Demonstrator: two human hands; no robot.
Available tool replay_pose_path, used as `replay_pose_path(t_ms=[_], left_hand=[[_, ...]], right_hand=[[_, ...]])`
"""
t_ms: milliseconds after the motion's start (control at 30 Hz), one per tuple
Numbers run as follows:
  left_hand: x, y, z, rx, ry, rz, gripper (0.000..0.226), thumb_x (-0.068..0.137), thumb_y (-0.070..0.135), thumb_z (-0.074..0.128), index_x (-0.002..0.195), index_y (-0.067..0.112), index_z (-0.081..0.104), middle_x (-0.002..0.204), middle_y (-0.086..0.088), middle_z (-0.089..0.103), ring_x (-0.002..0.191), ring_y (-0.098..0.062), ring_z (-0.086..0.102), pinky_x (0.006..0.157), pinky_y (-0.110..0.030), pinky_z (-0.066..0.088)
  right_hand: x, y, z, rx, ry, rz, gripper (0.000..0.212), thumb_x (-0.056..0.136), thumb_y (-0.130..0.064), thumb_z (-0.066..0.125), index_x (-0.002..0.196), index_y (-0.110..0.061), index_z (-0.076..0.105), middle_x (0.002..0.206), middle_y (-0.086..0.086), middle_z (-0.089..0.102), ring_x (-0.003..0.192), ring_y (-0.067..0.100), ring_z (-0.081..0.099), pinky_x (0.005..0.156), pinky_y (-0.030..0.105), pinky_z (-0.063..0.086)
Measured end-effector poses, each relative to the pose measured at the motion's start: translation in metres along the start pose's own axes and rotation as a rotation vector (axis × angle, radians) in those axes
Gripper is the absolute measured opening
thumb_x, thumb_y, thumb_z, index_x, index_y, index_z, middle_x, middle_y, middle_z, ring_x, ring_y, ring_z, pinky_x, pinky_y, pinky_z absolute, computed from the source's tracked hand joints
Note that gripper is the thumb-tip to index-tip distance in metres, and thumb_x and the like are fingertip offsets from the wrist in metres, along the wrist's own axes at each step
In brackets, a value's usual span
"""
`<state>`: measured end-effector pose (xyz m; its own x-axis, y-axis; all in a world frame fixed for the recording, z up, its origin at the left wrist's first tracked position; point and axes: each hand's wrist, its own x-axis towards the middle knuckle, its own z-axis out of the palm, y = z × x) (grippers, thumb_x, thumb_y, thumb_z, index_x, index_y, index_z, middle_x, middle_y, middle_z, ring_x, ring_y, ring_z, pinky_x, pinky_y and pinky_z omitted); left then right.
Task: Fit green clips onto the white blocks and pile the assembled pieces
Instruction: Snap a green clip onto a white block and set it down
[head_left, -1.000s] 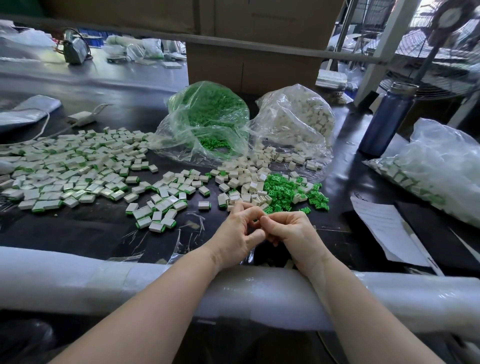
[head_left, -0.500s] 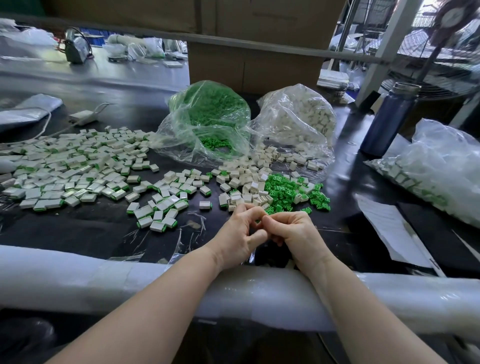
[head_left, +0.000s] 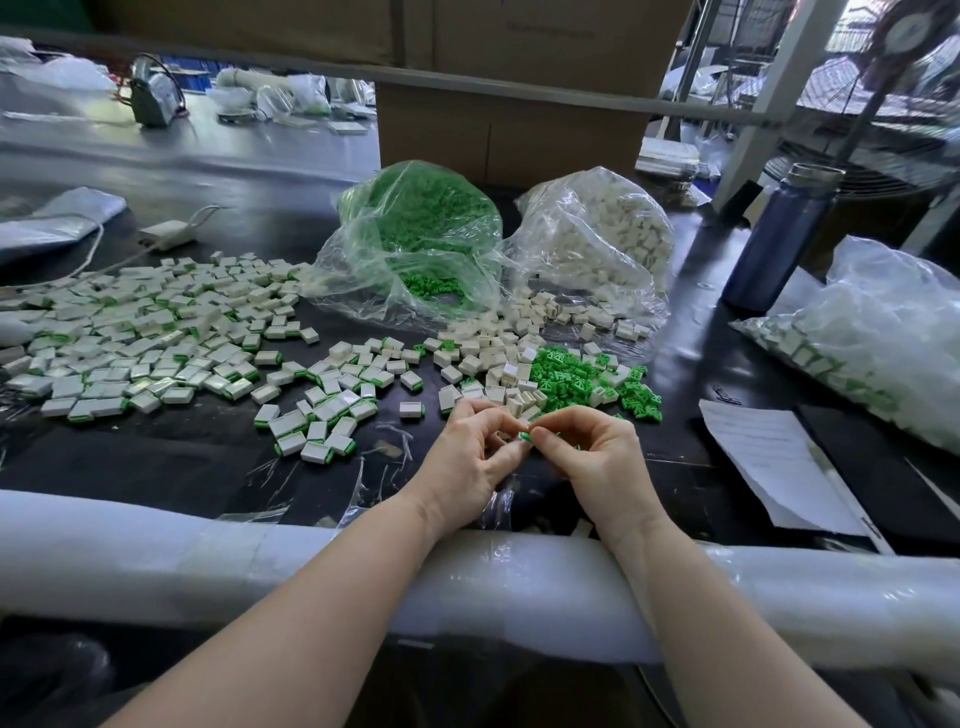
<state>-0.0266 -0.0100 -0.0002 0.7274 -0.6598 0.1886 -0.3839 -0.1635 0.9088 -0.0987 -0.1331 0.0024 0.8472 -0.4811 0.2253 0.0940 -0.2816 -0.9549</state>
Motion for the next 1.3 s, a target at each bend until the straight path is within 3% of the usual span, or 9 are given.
replay_pose_path(t_ms=[333, 500, 733, 833, 933, 1033, 1167, 1300], left_hand=[[0.000, -0.002, 0.001, 0.065, 0.012, -0.006, 0.007, 0.089, 0.012, 0.059, 0.092, 0.006, 0.061, 0.111, -0.008, 0.046, 0.075, -0.012, 0.049, 0.069, -0.008, 0.042], [0.000, -0.001, 0.000, 0.088, 0.029, 0.007, 0.014, 0.089, 0.014, 0.059, 0.096, 0.002, 0.063, 0.106, -0.008, 0.048, 0.077, -0.014, 0.049, 0.068, -0.006, 0.040], [-0.002, 0.002, -0.001, 0.060, -0.013, 0.012, 0.014, 0.089, 0.012, 0.058, 0.099, 0.003, 0.063, 0.095, 0.001, 0.046, 0.074, -0.012, 0.047, 0.066, -0.011, 0.042], [-0.001, 0.002, -0.001, 0.068, -0.007, 0.019, 0.016, 0.089, 0.016, 0.059, 0.098, 0.004, 0.064, 0.094, 0.000, 0.048, 0.075, -0.012, 0.048, 0.067, -0.011, 0.042], [-0.001, 0.001, -0.001, 0.081, 0.017, 0.015, 0.014, 0.089, 0.017, 0.060, 0.097, 0.007, 0.065, 0.094, -0.006, 0.057, 0.078, -0.015, 0.054, 0.073, -0.018, 0.047], [-0.001, -0.001, -0.002, 0.078, 0.096, -0.033, 0.011, 0.087, 0.014, 0.062, 0.096, 0.009, 0.066, 0.088, -0.004, 0.064, 0.082, -0.017, 0.060, 0.079, -0.026, 0.051], [0.001, -0.007, -0.006, 0.144, 0.311, -0.114, 0.020, 0.088, 0.010, 0.060, 0.107, 0.015, 0.062, 0.081, 0.007, 0.061, 0.076, -0.010, 0.060, 0.072, -0.021, 0.053], [0.003, -0.012, -0.013, 0.198, 0.541, -0.203, 0.023, 0.090, 0.006, 0.056, 0.109, 0.015, 0.064, 0.103, -0.007, 0.062, 0.086, -0.016, 0.060, 0.081, -0.024, 0.050]], right_hand=[[-0.001, 0.003, 0.007, -0.307, -0.028, -0.073, 0.014, 0.088, -0.007, 0.059, 0.078, -0.016, 0.056, 0.075, -0.006, 0.057, 0.069, 0.000, 0.051, 0.063, 0.006, 0.038], [-0.001, 0.002, 0.008, -0.290, -0.044, -0.056, 0.021, 0.091, -0.008, 0.056, 0.076, -0.022, 0.052, 0.076, -0.009, 0.056, 0.071, 0.000, 0.050, 0.064, 0.005, 0.037], [0.001, 0.002, 0.003, -0.180, -0.082, 0.001, 0.006, 0.088, -0.009, 0.061, 0.082, -0.009, 0.061, 0.072, -0.004, 0.059, 0.063, 0.000, 0.051, 0.061, 0.010, 0.041], [0.001, 0.003, 0.004, -0.155, -0.083, 0.025, 0.008, 0.089, -0.009, 0.059, 0.081, -0.010, 0.061, 0.073, -0.003, 0.059, 0.065, 0.003, 0.052, 0.062, 0.014, 0.043], [0.000, 0.002, 0.004, -0.156, -0.040, -0.022, 0.016, 0.089, -0.009, 0.059, 0.076, -0.017, 0.060, 0.070, -0.006, 0.060, 0.062, -0.004, 0.053, 0.060, 0.009, 0.042], [0.001, 0.001, 0.003, -0.168, 0.047, -0.044, 0.018, 0.088, -0.011, 0.062, 0.073, -0.022, 0.060, 0.067, -0.009, 0.060, 0.060, -0.006, 0.053, 0.058, 0.008, 0.041], [0.000, 0.003, 0.002, -0.191, 0.059, -0.007, 0.015, 0.085, -0.015, 0.065, 0.072, -0.019, 0.061, 0.066, -0.006, 0.059, 0.059, 0.001, 0.050, 0.058, 0.010, 0.042], [-0.001, 0.003, 0.001, -0.216, 0.039, 0.004, 0.012, 0.085, -0.016, 0.066, 0.073, -0.016, 0.063, 0.068, -0.003, 0.060, 0.063, 0.006, 0.051, 0.061, 0.012, 0.043]])
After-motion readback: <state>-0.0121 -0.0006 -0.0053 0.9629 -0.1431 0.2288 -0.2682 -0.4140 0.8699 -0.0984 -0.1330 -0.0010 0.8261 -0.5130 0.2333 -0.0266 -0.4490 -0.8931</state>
